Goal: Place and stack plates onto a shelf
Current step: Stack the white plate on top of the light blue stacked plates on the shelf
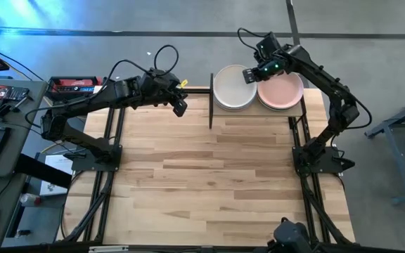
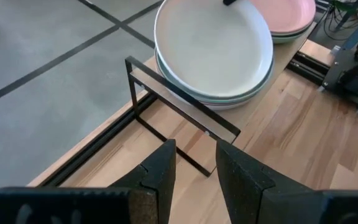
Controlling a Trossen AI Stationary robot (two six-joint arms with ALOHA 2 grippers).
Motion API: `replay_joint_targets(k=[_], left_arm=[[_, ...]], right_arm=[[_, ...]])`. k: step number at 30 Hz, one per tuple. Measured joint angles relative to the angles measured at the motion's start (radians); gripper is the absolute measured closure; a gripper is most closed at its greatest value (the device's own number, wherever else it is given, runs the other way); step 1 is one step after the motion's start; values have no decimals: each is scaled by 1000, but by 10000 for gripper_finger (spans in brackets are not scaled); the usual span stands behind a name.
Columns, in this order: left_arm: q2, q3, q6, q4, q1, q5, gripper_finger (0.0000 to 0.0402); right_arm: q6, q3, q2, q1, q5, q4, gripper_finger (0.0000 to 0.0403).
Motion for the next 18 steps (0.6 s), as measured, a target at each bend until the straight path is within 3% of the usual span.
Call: replay_joint_targets(k=[18], left_arm=[[0,0,0,1,0,0,300]], right_arm=[[-27,-1,0,-10,-7,-25,402]])
